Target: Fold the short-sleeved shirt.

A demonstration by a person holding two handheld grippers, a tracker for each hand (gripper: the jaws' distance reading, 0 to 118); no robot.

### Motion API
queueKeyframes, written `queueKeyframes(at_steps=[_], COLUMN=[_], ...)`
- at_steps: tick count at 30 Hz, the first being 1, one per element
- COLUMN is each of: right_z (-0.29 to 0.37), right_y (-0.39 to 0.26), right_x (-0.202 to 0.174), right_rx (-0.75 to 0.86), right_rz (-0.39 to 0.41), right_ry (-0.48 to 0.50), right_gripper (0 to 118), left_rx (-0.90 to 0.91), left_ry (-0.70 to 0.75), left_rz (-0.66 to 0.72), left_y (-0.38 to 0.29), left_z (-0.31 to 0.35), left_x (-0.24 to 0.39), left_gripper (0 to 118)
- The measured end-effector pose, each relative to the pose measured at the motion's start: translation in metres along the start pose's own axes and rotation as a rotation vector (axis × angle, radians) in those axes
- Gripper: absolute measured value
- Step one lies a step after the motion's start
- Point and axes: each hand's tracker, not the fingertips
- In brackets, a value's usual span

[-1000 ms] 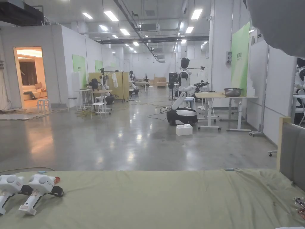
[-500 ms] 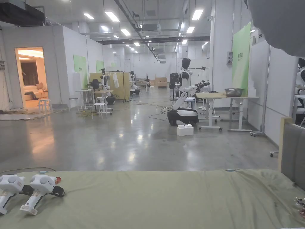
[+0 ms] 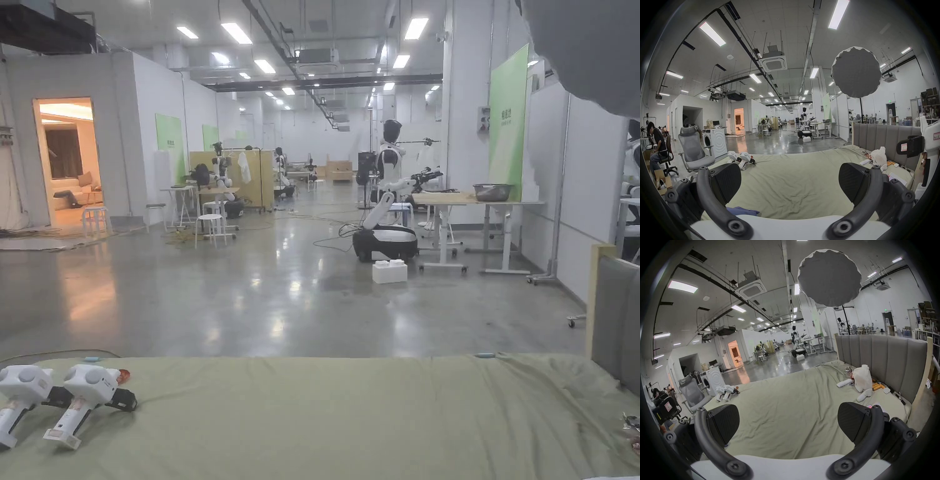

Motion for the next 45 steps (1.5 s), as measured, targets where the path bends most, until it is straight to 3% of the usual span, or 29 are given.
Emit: queueKeyframes(at_steps=[4,15,20,23,27,30,34,39,41,43,45], right_z=[0.002,0.003,0.005,0.002,-0.008,-0.01,-0.016,-0.012,-0.008,-0.003,-0.003], right_y=[0.004,0.003,0.002,0.004,0.002,-0.002,-0.002,-0.007,-0.006,-0.009,-0.012], right_x=[-0.008,-0.014,-0.014,-0.015,-0.014,-0.012,-0.012,-0.006,-0.015,-0.025,-0.029], right_rx=[-0.076,-0.026,-0.017,-0.007,-0.016,0.007,-0.039,0.061,0.048,0.115,0.173], right_rz=[-0.079,0.026,0.0,0.033,0.037,-0.032,0.087,0.196,0.23,0.314,0.345], right_ry=[-0.136,-0.054,-0.049,-0.04,-0.085,-0.157,-0.113,0.142,0.136,0.122,0.095], right_gripper=[118,118,118,118,118,118,118,118,118,118,118], left_rx=[-0.006,0.004,-0.001,-0.001,0.004,0.003,0.016,0.042,0.04,0.036,0.036], left_ry=[-0.009,-0.024,-0.016,-0.014,-0.018,-0.017,-0.038,-0.087,-0.081,-0.067,-0.049], left_rz=[0.008,0.021,0.017,0.03,0.041,0.04,0.044,0.111,0.107,0.097,0.106], left_y=[-0.001,0.002,0.002,0.001,0.002,0.002,0.003,0.008,0.007,0.005,0.005], left_z=[-0.002,0.001,0.001,0.001,0.002,0.001,0.003,0.003,0.001,-0.001,-0.003], left_x=[0.0,0.001,-0.001,-0.003,-0.004,-0.004,-0.006,-0.005,-0.003,-0.001,0.001], left_gripper=[118,118,118,118,118,118,118,118,118,118,118])
